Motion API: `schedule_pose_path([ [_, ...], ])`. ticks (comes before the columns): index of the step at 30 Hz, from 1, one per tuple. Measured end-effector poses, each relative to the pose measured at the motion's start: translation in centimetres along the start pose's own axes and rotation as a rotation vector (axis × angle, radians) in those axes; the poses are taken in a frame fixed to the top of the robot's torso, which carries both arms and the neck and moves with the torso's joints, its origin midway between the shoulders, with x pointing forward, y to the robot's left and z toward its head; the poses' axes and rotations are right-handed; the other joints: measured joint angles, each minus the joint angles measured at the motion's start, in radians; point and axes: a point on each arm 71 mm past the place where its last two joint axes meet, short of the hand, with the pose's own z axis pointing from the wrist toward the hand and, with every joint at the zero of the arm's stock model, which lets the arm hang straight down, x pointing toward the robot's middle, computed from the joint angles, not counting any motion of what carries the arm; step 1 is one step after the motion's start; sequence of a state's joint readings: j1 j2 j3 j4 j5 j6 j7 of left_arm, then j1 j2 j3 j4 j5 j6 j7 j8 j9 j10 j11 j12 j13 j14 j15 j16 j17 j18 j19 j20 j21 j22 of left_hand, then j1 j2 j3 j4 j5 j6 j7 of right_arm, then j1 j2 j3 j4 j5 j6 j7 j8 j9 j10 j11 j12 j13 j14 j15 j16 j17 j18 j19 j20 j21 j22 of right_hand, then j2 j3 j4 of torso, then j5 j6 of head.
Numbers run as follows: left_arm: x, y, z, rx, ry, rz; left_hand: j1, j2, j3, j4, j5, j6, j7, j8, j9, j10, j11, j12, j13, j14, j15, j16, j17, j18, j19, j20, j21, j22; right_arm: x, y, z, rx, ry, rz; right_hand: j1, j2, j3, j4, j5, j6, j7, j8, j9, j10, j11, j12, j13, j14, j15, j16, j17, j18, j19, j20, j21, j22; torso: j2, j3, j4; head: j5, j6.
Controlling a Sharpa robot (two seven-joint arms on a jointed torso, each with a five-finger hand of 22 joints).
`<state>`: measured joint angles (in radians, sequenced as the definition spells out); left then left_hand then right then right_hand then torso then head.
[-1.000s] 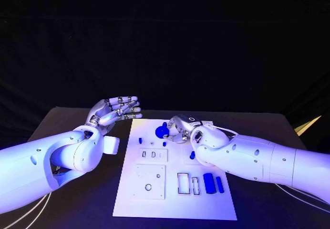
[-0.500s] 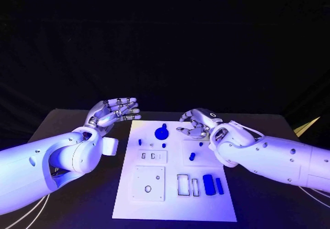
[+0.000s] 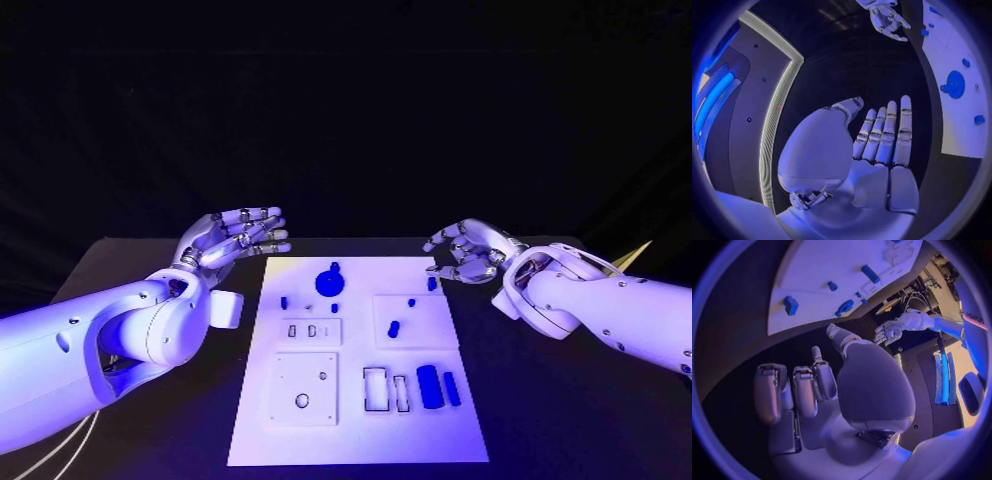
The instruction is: Assemble the parts on the task board
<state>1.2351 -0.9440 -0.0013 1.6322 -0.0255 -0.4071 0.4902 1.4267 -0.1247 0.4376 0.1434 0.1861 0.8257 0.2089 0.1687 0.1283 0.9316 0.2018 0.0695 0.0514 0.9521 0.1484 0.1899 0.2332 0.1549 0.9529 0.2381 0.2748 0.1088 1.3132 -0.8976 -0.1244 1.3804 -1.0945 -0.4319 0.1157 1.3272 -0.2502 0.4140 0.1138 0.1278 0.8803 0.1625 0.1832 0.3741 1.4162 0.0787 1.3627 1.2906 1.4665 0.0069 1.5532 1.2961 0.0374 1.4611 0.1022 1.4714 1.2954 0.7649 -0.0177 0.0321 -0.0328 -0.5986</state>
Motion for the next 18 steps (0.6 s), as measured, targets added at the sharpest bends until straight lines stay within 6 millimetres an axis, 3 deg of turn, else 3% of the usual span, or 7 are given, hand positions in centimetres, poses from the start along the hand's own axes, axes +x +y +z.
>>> schedule_pose_path([
  [2, 0.0, 0.0, 0.0, 0.000, 0.001, 0.000, 0.000, 0.000, 0.000, 0.000, 0.000, 0.000, 0.000, 0.000, 0.000, 0.000, 0.000, 0.000, 0.000, 0.000, 0.000, 0.000, 0.000, 0.000, 0.000, 0.000, 0.000, 0.000, -0.1, -1.0, -0.3, 0.016, 0.008, -0.012, 0.012, -0.012, -0.002, -0.002, 0.000, -0.001, 0.001, 0.000, 0.000, 0.000, 0.000, 0.000, 0.000, 0.000, 0.000, 0.000, 0.000, 0.000, 0.000, 0.000, 0.000, 0.000, 0.000, 0.0018, -0.0016, -0.001, 0.000],
  [9, -0.1, 0.1, 0.1, 0.001, -0.001, 0.001, 0.000, 0.000, 0.000, 0.000, 0.000, 0.000, 0.000, 0.000, 0.000, 0.000, 0.000, 0.000, 0.000, 0.000, 0.000, 0.000, 0.000, 0.000, 0.000, 0.000, 0.000, 0.000, 0.6, -2.9, -0.8, 0.051, 0.039, -0.032, 0.012, -0.012, -0.003, -0.003, 0.000, -0.008, 0.001, 0.000, 0.000, 0.000, 0.000, 0.000, 0.000, 0.000, 0.000, 0.000, 0.000, 0.000, 0.000, 0.000, 0.000, 0.000, 0.000, 0.0033, -0.0017, 0.000, -0.008],
  [18, -0.2, 0.1, 0.1, 0.001, -0.003, 0.001, 0.000, 0.000, 0.000, 0.000, 0.000, 0.000, 0.000, 0.000, 0.000, 0.000, 0.000, 0.000, 0.000, 0.000, 0.000, 0.000, 0.000, 0.000, 0.000, 0.000, 0.000, 0.001, 1.5, -3.7, -0.8, 0.075, 0.064, -0.038, 0.012, -0.012, -0.003, -0.003, 0.000, -0.008, 0.001, 0.000, 0.000, 0.000, 0.000, 0.000, 0.000, 0.000, 0.000, 0.000, 0.000, 0.000, 0.000, 0.000, 0.000, 0.000, -0.001, -0.0004, 0.0006, -0.002, -0.014],
])
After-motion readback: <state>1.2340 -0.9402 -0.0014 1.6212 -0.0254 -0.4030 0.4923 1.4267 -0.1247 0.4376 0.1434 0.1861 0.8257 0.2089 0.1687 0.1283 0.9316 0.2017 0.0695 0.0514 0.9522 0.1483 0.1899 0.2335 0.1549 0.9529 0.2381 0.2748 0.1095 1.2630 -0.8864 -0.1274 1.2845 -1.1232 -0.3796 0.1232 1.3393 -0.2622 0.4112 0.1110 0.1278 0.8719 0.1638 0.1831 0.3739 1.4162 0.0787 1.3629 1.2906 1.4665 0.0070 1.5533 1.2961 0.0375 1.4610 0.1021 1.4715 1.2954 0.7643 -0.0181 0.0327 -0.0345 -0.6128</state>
